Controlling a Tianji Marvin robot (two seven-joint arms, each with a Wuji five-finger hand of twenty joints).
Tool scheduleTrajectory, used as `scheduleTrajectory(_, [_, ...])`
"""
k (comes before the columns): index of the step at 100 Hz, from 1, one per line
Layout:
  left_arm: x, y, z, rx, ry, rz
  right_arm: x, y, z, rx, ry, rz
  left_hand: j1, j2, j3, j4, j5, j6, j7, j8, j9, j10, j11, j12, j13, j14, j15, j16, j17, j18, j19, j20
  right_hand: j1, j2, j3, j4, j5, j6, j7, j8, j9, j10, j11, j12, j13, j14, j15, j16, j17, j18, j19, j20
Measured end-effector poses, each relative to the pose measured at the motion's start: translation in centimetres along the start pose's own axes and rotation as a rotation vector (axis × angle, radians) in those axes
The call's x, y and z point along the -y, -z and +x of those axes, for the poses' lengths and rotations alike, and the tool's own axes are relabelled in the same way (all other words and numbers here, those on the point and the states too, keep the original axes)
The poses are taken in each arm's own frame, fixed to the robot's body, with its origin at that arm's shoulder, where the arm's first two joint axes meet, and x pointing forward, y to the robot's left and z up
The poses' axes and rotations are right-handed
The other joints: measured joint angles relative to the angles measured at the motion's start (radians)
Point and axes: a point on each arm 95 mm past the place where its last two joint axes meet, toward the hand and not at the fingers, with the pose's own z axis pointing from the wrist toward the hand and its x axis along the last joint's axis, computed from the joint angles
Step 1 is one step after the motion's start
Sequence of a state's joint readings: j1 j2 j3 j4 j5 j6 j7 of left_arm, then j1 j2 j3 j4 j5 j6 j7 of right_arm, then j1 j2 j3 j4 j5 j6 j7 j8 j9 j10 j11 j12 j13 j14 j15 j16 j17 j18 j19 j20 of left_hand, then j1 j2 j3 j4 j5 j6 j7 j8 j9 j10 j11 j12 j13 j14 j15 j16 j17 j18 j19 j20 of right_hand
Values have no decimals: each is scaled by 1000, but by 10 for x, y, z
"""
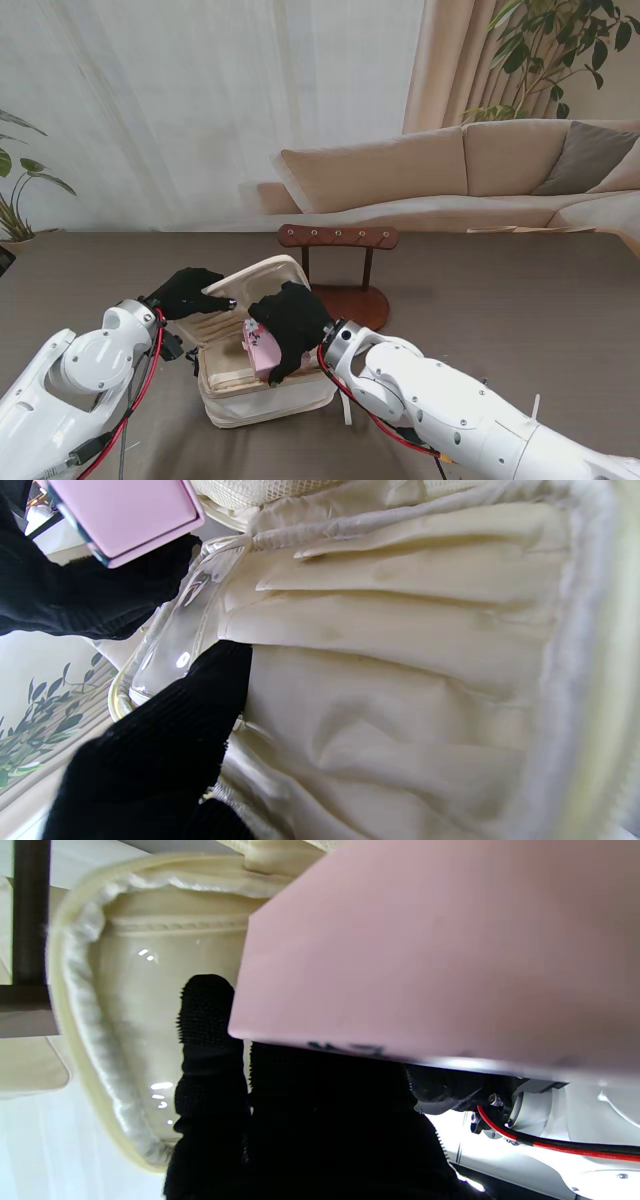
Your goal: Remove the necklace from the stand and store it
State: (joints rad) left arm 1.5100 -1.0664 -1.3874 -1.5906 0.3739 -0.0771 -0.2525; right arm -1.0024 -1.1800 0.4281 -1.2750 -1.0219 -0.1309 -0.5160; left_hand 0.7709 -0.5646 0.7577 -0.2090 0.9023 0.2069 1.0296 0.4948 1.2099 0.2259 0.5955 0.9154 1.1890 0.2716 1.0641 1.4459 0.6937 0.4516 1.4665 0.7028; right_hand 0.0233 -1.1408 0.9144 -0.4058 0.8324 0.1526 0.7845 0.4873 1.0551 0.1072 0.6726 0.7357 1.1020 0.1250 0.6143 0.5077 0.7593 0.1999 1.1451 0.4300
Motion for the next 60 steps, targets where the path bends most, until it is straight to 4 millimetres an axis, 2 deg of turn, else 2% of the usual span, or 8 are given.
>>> scheduleTrajectory(27, [3,1,2,7,6,-24,-1,0,-2,6,9,8,11,0,-1,0,-1,2,0,3,-7,5,2,2,0,2,0,0,-6,0,0,0,2,0,0,-10,-39,-2,59,-55,-18,-2,3,0,0,-1,-9,-1,0,0,0,0])
scheduleTrajectory(39, [4,1,2,8,2,-27,-1,0,-2,4,10,13,11,0,-12,0,-1,2,0,3,-7,5,4,5,0,2,0,0,-6,0,0,0,11,0,0,-8,-51,-3,61,-66,-37,-4,25,-35,-1,-1,-26,-3,0,0,0,0])
scheduleTrajectory(47, [4,1,2,9,0,-26,-1,1,-2,2,13,20,11,0,-12,0,-1,2,0,3,-7,5,5,12,0,2,0,0,-6,0,0,1,13,0,0,49,-62,-8,61,-54,-53,-10,41,-48,-7,-3,-31,-3,0,0,0,0])
scheduleTrajectory(60, [6,2,2,13,-3,-24,0,1,-2,1,12,24,11,0,-16,0,-1,3,0,4,-7,5,7,13,0,2,0,0,-6,1,0,1,33,0,0,58,-87,-8,59,-40,-80,-11,42,-49,-31,-5,-34,-3,0,0,0,0])
